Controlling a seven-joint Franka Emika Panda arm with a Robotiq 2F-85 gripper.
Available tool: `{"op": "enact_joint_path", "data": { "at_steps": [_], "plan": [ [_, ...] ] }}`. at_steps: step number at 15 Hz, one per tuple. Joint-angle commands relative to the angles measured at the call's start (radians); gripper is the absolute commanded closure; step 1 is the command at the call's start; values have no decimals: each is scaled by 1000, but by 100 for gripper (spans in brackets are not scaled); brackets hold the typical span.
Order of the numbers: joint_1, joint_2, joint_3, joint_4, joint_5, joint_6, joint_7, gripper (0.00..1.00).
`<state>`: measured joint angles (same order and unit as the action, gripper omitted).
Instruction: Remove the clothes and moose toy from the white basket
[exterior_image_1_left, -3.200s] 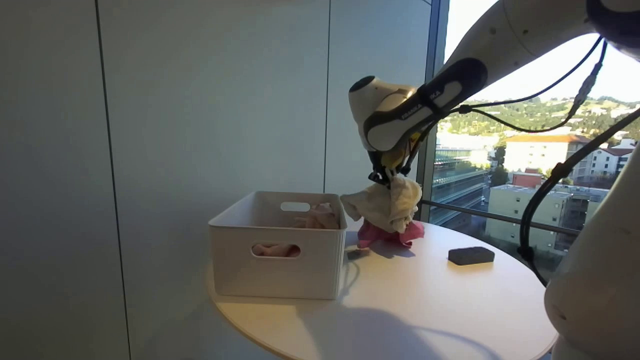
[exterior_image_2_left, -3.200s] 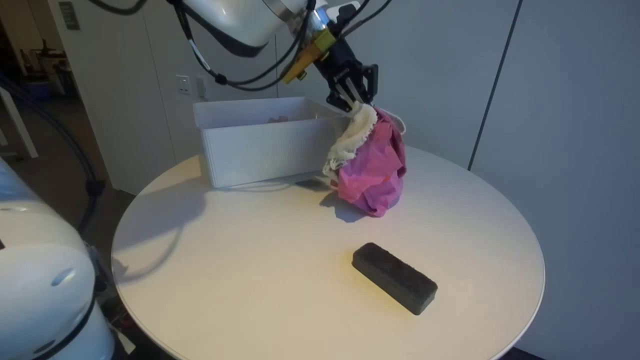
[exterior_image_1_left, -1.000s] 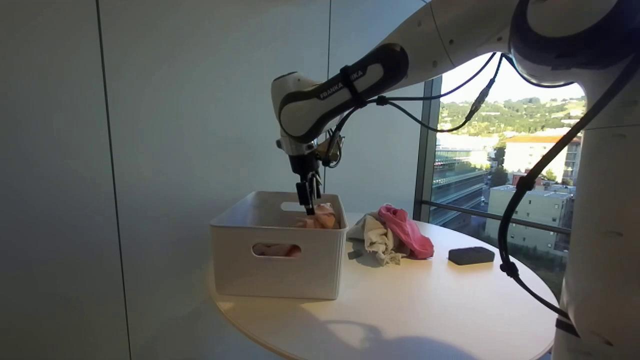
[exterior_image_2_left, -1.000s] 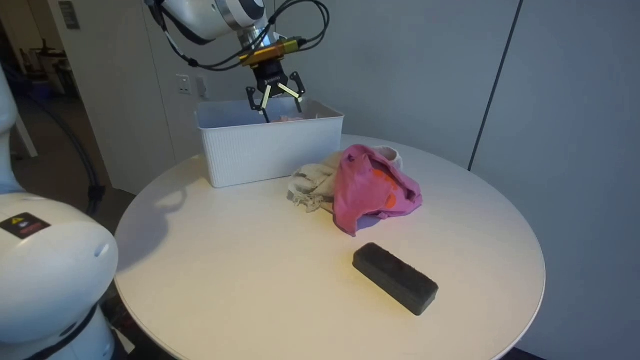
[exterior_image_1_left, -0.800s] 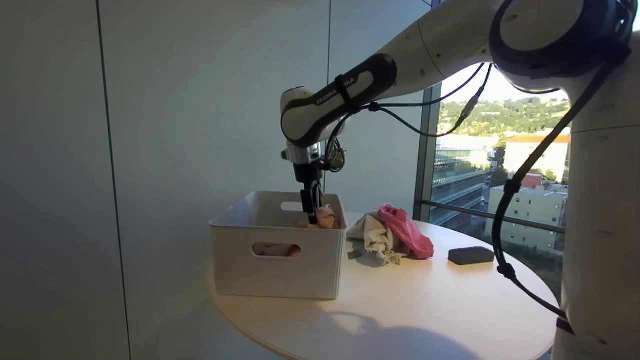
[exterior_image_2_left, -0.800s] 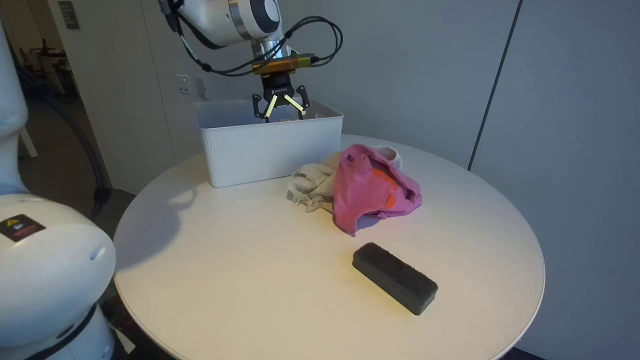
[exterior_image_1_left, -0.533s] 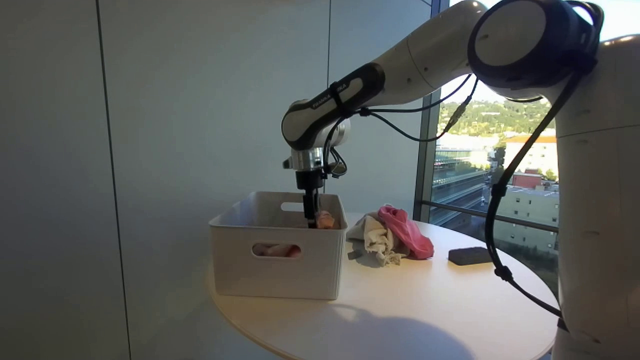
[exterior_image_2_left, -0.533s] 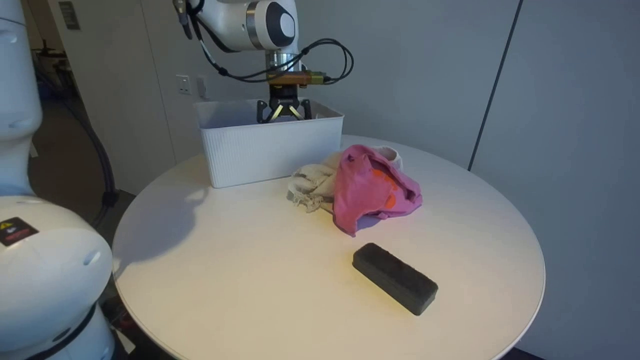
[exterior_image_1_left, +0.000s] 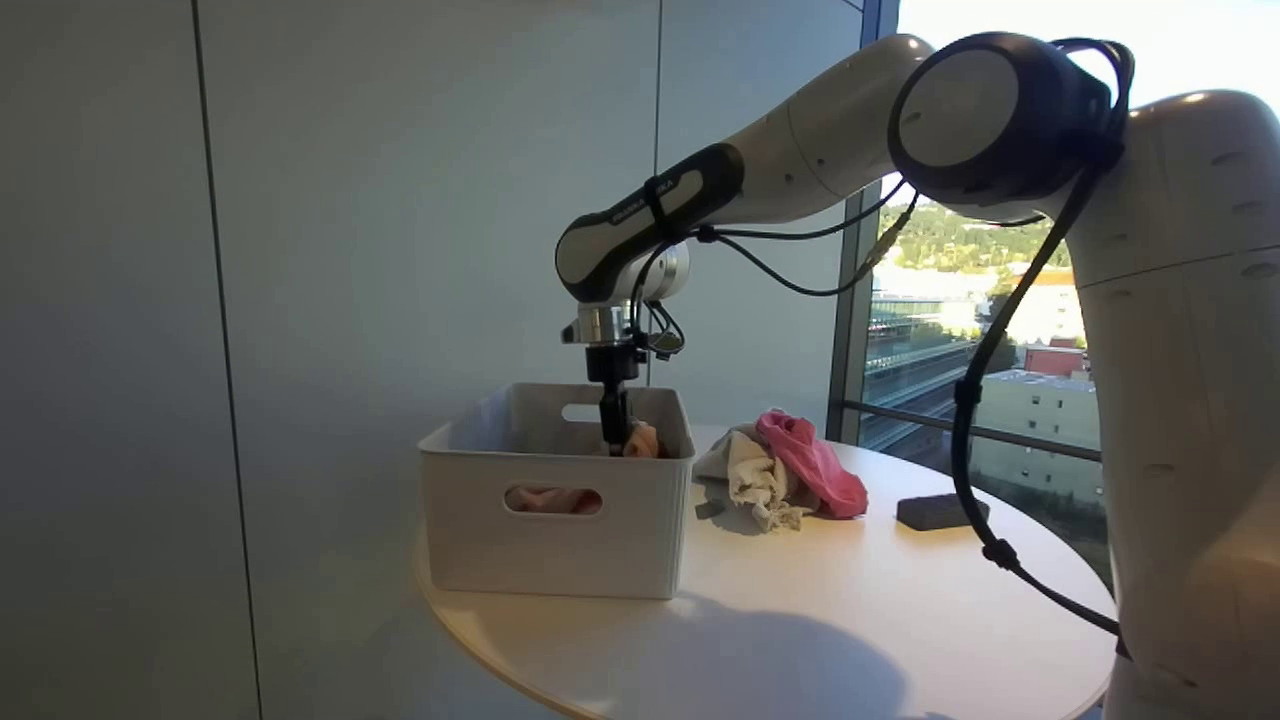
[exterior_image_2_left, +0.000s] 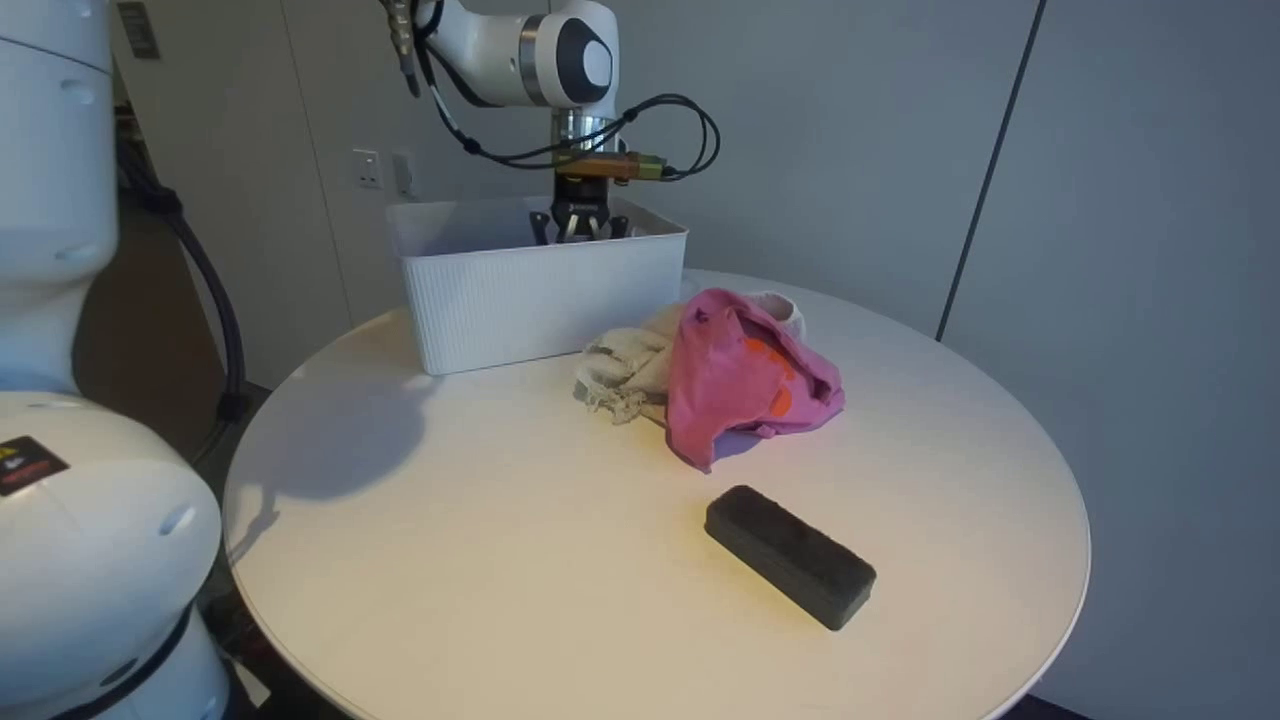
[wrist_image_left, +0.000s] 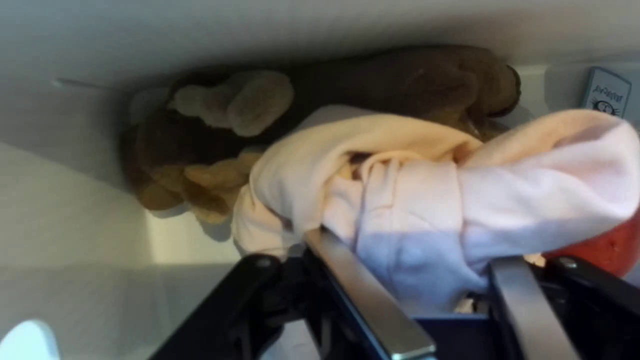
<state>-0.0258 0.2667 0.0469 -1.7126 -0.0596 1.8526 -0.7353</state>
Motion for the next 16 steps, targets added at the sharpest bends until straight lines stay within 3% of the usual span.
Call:
{"op": "enact_joint_path", "data": {
  "at_steps": [1,5,13,16],
  "plan": [
    [2,-26,9,34,15,-13,13,72],
    [20,-118,27,48,22,4,43,96],
    [77,-458,29,8,-28,103,162,94],
    [74,-594,6,-3,12,39,284,94]
  ]
}}
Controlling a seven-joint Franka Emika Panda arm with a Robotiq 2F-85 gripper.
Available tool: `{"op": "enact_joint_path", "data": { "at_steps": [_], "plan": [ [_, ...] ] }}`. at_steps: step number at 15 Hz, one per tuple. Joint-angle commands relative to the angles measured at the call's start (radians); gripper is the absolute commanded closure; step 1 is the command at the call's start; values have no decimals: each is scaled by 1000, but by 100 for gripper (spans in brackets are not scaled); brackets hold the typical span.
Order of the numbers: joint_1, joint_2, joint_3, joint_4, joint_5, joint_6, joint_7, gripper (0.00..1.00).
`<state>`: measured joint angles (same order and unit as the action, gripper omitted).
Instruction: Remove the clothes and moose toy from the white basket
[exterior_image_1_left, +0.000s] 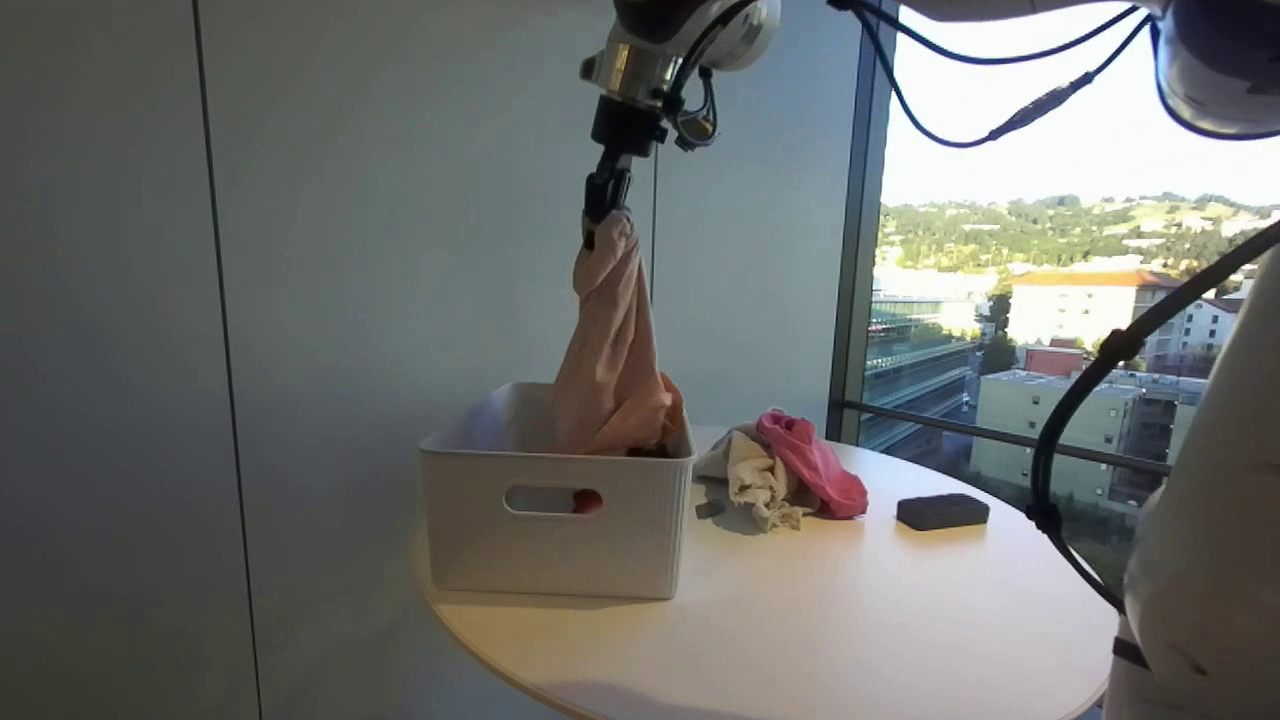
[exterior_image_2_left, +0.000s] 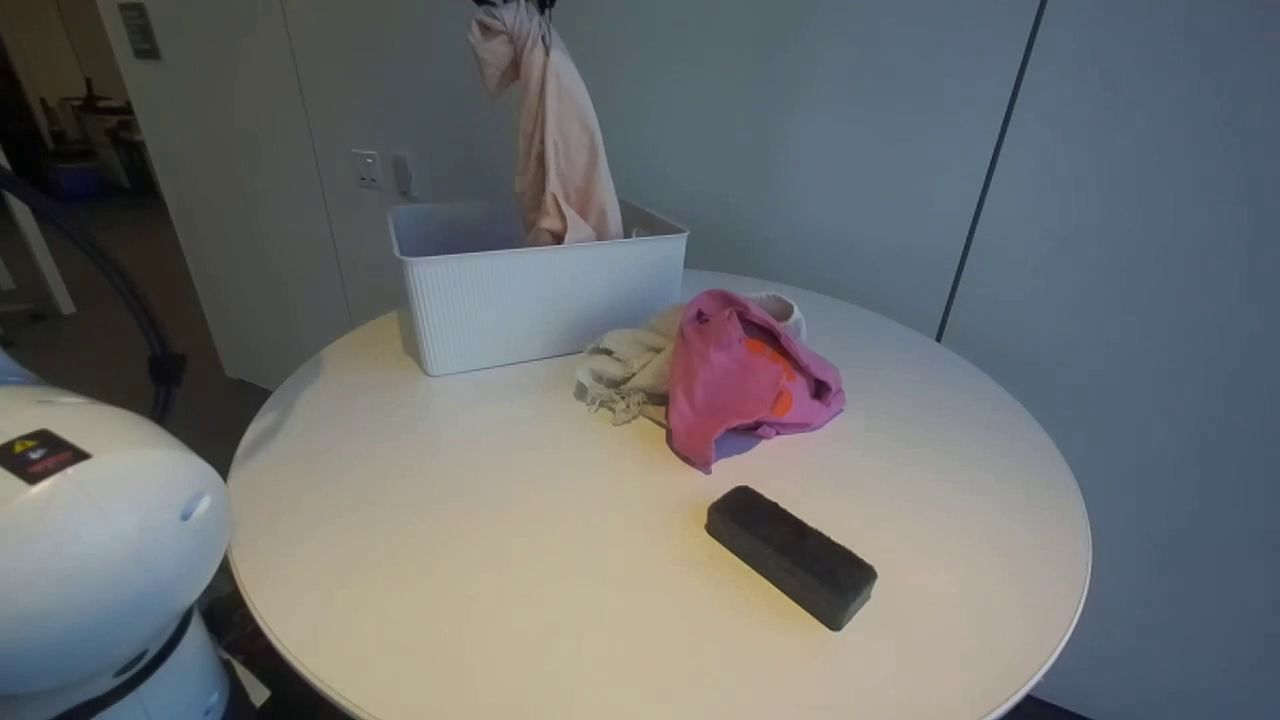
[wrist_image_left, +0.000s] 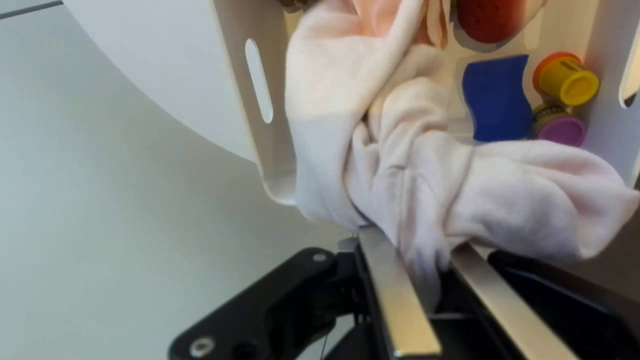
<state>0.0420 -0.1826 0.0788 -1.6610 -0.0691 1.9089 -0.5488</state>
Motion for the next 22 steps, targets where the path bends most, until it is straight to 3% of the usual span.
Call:
{"op": "enact_joint_path", "data": {
  "at_steps": [1,7,9,10,11,12,14,16,17,22],
  "plan": [
    [3,-192,-37,-64,21,-33,134,94],
    [-58,-464,-147,-146,-26,-117,280,94],
    [-98,-529,-217,-218,-58,-53,274,94],
    [-112,-510,-229,-277,-89,70,283,94],
    [-126,-507,-244,-288,-110,123,287,94],
    [-79,-493,-255,-302,-173,193,329,94],
    [-55,-473,-265,-374,-267,344,374,94],
    [-106,-439,-242,-509,-255,493,358,94],
    [-104,-405,-240,-537,-241,515,369,94],
    [-222,-192,-189,-667,-350,530,496,94]
  ]
}}
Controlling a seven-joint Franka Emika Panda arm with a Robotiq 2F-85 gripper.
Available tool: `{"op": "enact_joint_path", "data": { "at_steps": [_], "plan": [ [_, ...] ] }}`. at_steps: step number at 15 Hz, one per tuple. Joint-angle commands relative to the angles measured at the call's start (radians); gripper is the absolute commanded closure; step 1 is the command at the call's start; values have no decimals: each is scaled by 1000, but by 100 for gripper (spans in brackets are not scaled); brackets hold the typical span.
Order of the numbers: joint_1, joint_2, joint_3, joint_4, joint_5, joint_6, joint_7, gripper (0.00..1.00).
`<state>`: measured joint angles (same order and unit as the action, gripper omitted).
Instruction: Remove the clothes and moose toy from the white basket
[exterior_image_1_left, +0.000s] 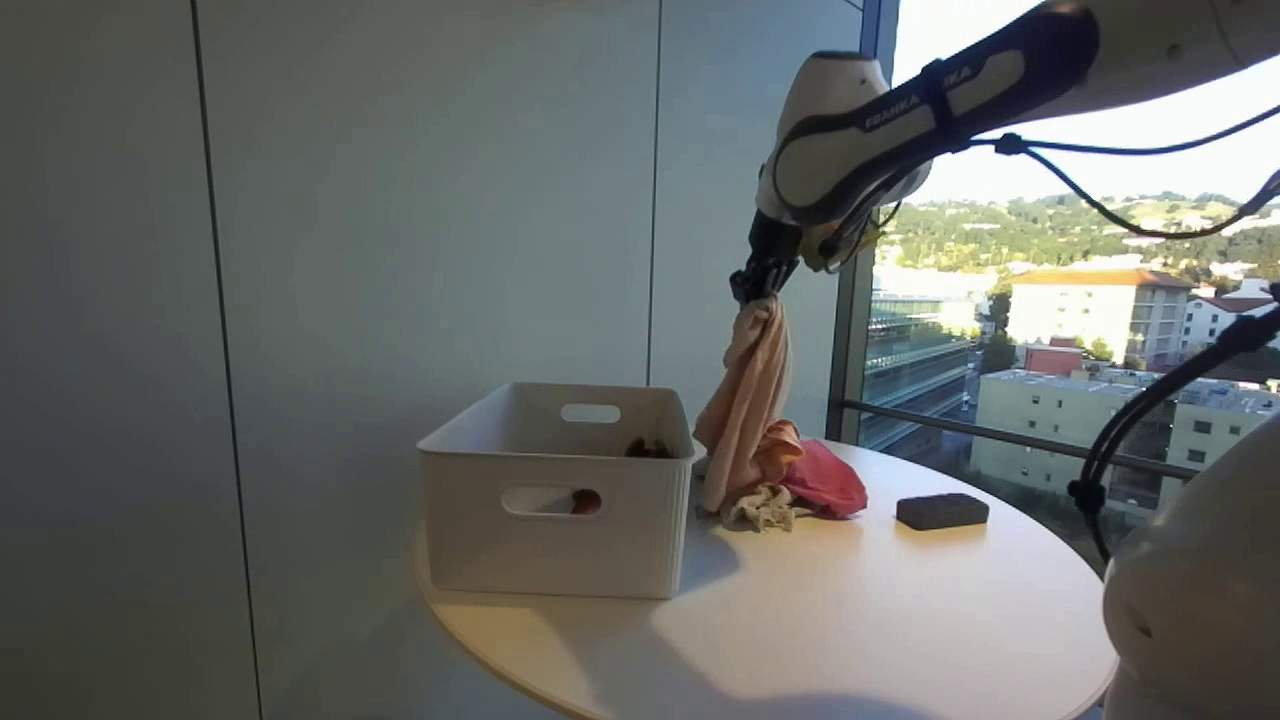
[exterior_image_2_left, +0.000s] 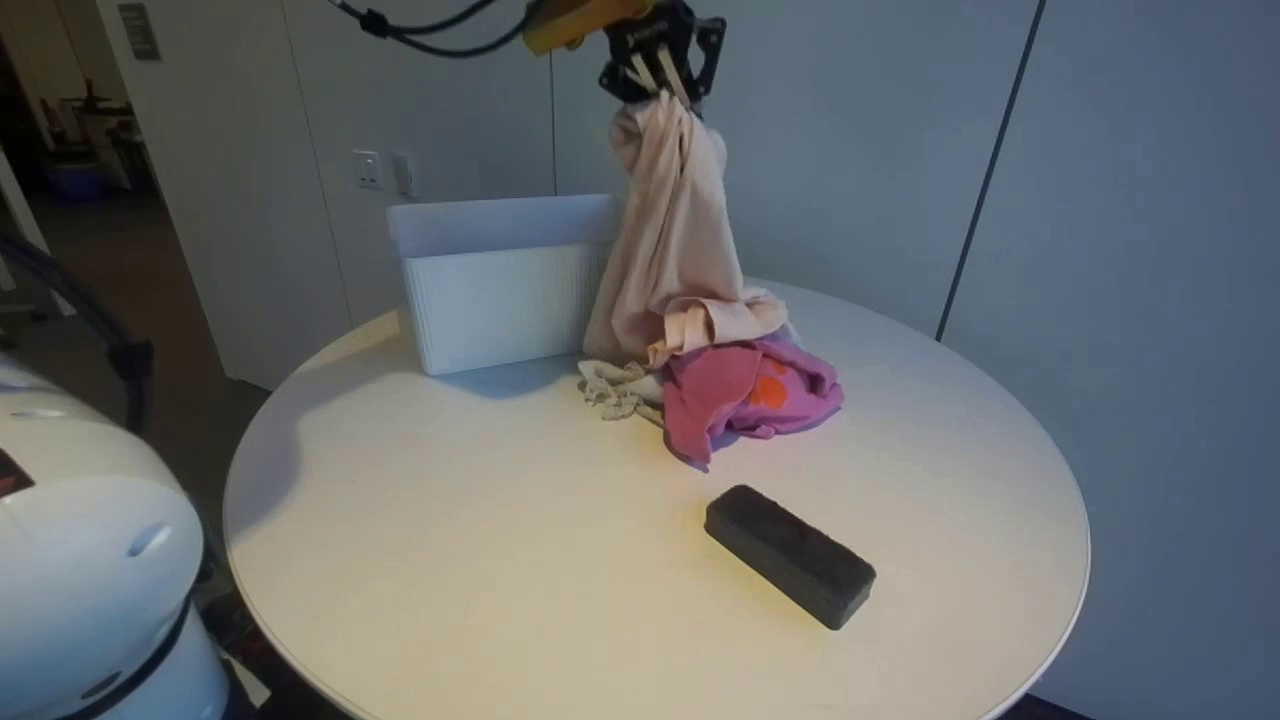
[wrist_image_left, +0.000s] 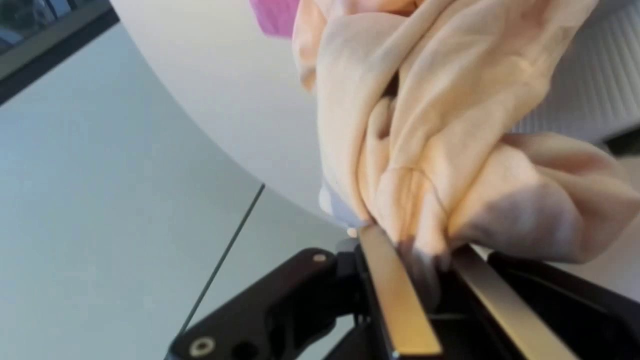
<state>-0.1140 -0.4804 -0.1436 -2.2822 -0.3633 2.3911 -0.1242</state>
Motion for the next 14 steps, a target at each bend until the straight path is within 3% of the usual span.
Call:
{"op": "enact_joint_path", "data": {
  "at_steps": [1,3,4,7,12,14],
  "plan": [
    [-83,158,38,-61,-79,64,103,94],
    [-100,238,45,-77,-115,71,164,94],
    [-103,270,43,-75,-135,93,185,50],
    [-98,291,53,-52,-214,126,258,36],
    [-80,98,119,-9,-369,89,318,3],
    [-61,21,139,7,-374,107,276,0]
  ]
}}
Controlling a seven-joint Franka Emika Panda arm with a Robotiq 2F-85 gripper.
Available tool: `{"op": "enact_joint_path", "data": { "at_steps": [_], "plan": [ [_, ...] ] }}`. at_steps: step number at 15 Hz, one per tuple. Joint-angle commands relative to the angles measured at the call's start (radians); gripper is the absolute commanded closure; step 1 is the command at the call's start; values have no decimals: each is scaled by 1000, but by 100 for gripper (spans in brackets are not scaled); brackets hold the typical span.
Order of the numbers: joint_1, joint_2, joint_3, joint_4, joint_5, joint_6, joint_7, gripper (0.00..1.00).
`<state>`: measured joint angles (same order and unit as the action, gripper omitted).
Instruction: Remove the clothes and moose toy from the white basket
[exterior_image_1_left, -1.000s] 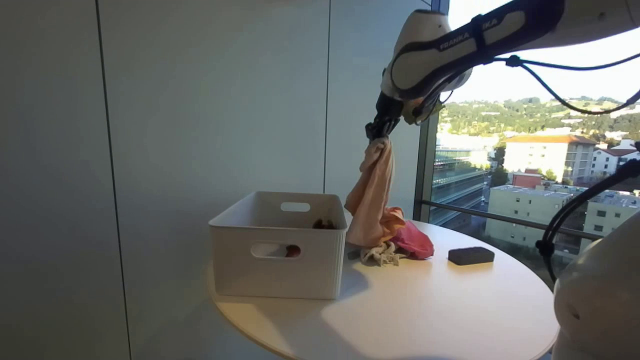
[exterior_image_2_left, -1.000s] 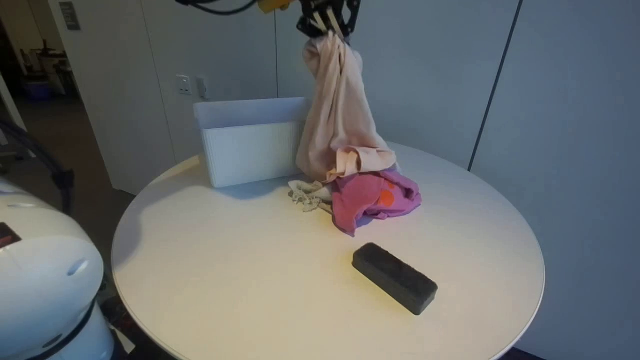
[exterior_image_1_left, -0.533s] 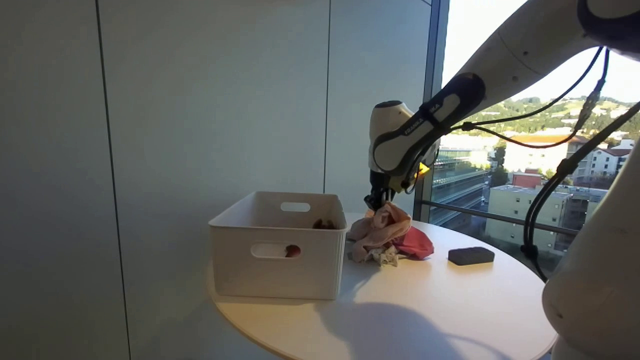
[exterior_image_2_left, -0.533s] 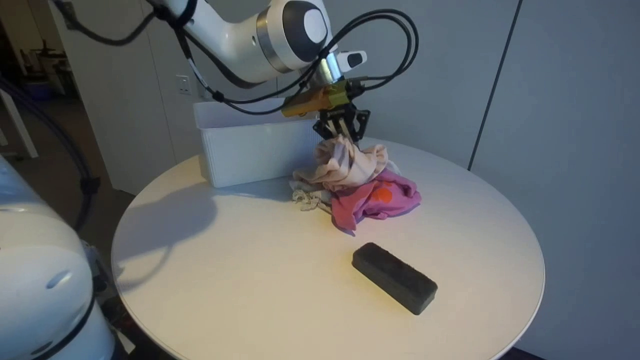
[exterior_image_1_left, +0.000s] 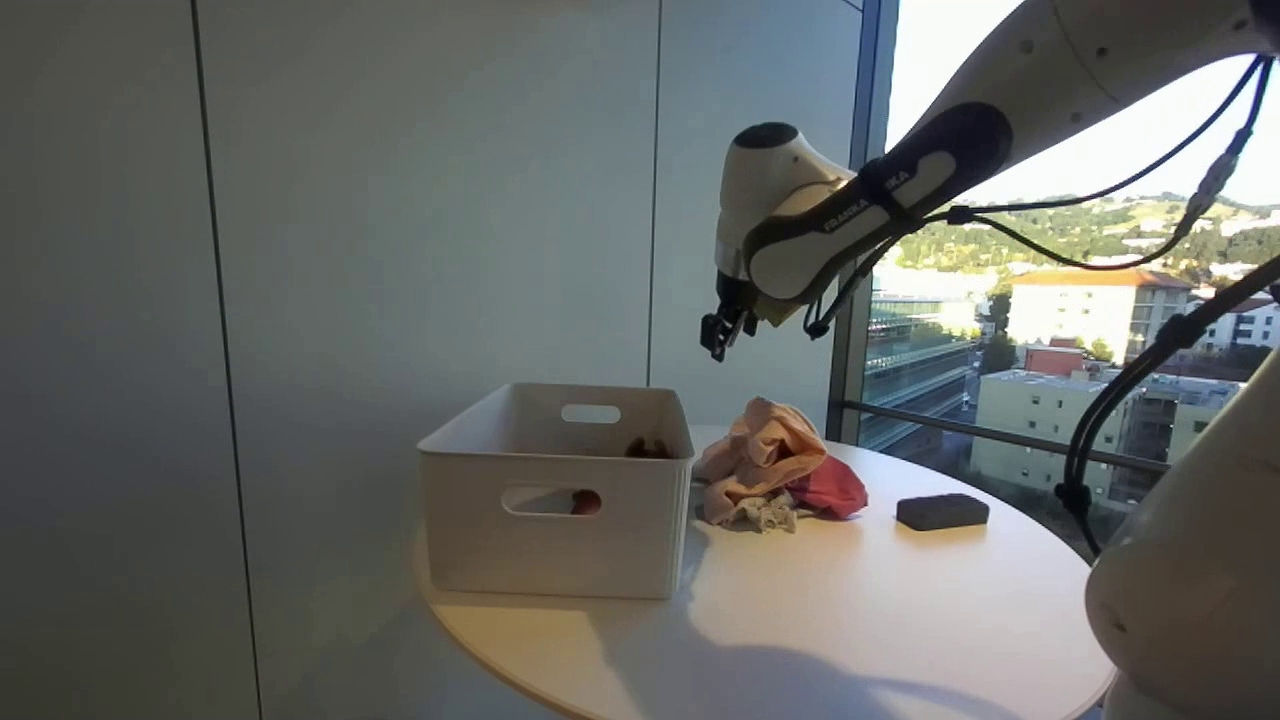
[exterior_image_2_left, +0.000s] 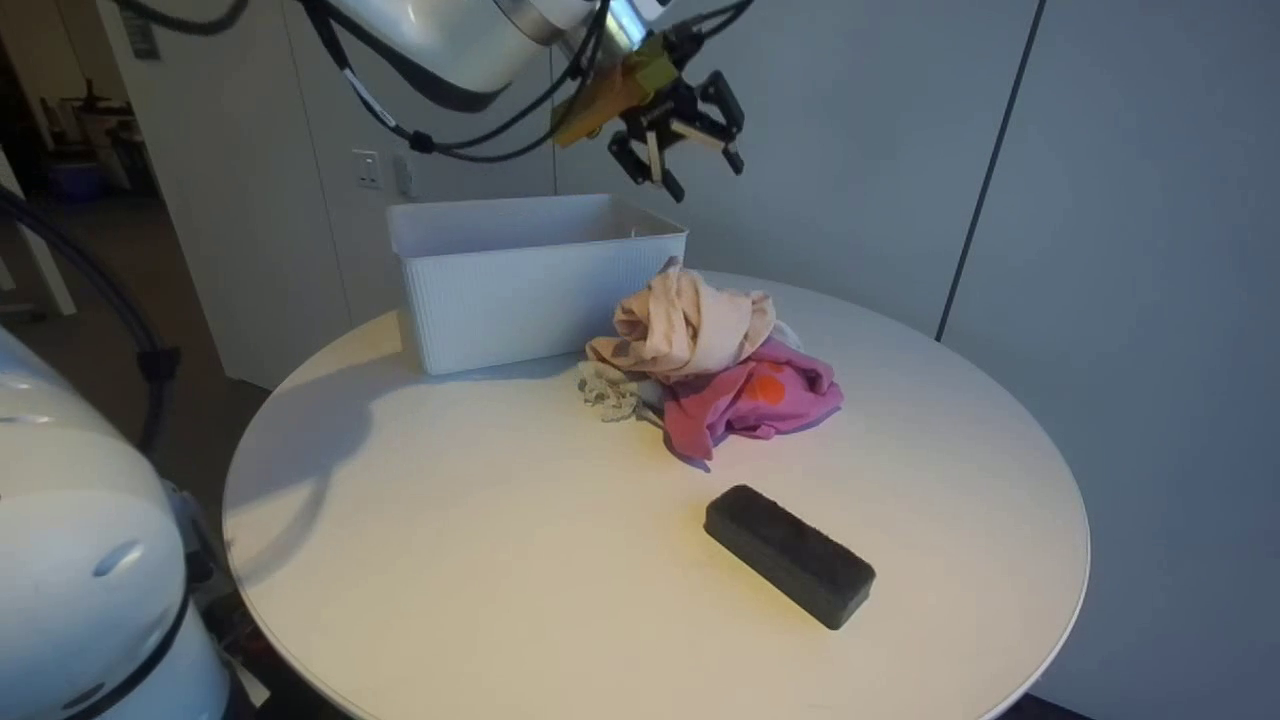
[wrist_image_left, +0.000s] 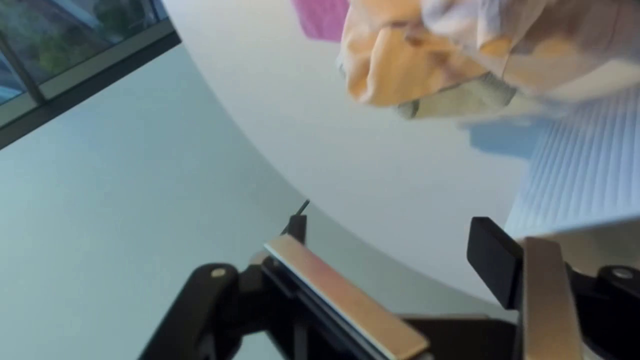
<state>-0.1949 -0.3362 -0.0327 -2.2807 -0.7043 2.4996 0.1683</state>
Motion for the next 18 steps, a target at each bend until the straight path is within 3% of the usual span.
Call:
{"op": "enact_joint_path", "data": {
  "at_steps": [1,4,9,13,18],
  "plan": [
    [50,-158,26,13,7,7,-76,0],
    [166,-204,43,101,138,-55,-259,0],
    [333,-124,57,280,368,-227,-536,0],
    [383,-41,49,396,449,-439,-724,0],
    [368,30,60,483,468,-695,-849,0]
  ]
}}
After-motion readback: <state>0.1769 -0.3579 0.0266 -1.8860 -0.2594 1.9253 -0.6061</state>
